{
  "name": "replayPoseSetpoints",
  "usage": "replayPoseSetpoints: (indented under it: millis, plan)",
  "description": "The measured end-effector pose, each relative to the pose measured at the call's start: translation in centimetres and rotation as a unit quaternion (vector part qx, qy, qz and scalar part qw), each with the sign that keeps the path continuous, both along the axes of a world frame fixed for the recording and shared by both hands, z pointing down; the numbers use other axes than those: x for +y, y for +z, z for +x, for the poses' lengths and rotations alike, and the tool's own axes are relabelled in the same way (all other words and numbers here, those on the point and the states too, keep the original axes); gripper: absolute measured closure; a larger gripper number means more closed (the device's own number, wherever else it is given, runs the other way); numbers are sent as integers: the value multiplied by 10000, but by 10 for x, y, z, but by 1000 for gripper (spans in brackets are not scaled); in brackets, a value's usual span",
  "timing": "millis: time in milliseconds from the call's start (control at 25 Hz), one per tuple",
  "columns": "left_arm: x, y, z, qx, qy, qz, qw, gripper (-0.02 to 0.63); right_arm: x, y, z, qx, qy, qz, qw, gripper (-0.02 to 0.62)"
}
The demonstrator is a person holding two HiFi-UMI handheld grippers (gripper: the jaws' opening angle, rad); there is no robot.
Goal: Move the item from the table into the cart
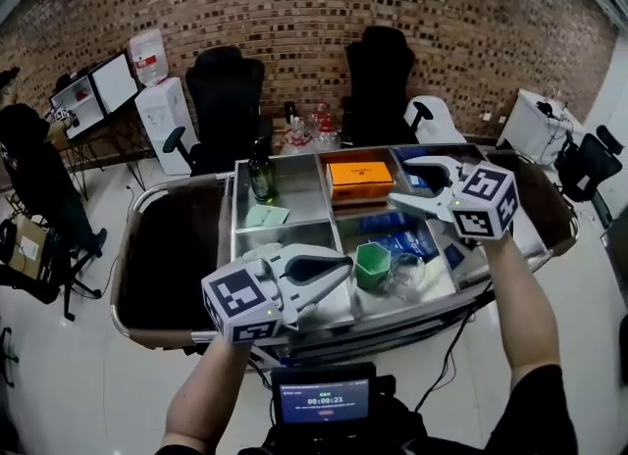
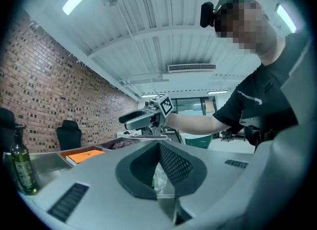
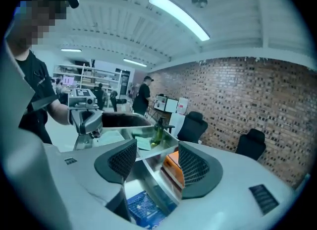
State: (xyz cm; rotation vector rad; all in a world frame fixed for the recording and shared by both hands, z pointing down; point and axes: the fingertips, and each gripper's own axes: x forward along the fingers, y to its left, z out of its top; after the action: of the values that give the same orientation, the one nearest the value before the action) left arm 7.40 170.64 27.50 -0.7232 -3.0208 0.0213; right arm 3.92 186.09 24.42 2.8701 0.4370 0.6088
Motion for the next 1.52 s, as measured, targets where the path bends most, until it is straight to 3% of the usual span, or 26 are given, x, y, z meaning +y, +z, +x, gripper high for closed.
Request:
replayPoseSetpoints:
  millis: [120, 200, 320, 400, 560, 600, 800, 960, 1240, 1360, 1520]
  plan:
    - [-5, 2, -12, 115, 105, -52, 9999, 598, -22, -2, -20, 331, 207, -55, 9992, 345]
    - [-13, 1, -23, 144, 147, -54, 9998, 598, -40, -8, -34, 558, 299, -129, 9979, 419]
    - [-31, -10, -42, 209, 205, -60, 9996, 598, -76, -23, -57, 875, 405, -217, 9951, 426]
    - [-43, -20, -54, 244, 182, -65, 9995, 598, -96, -38, -73, 1158, 525, -285, 9915, 529]
    - [-69, -27, -90, 271, 185, -21, 9995, 598, -134, -51, -118, 1537, 686, -385, 9850, 549]
    - [-74, -30, -97, 284, 167, -54, 9994, 598, -141, -53, -129, 1620, 768, -429, 9829, 588]
    - [-87, -35, -99, 297, 20, -127, 9995, 598, -168, -55, -145, 2053, 953, -443, 9730, 588]
    - [-88, -31, -96, 262, -4, -166, 9995, 598, -183, -49, -146, 2042, 1064, -624, 9711, 588]
    - [-86, -19, -92, 160, -86, -84, 9998, 598, -192, -27, -147, 2393, 1284, -345, 9618, 588]
    - [-82, -20, -87, 126, -434, -176, 9988, 598, -195, -26, -147, 2583, 1437, -320, 9548, 588]
    - [-71, -25, -83, 118, -1660, -564, 9844, 598, -197, -23, -160, 2719, 1704, -418, 9462, 588]
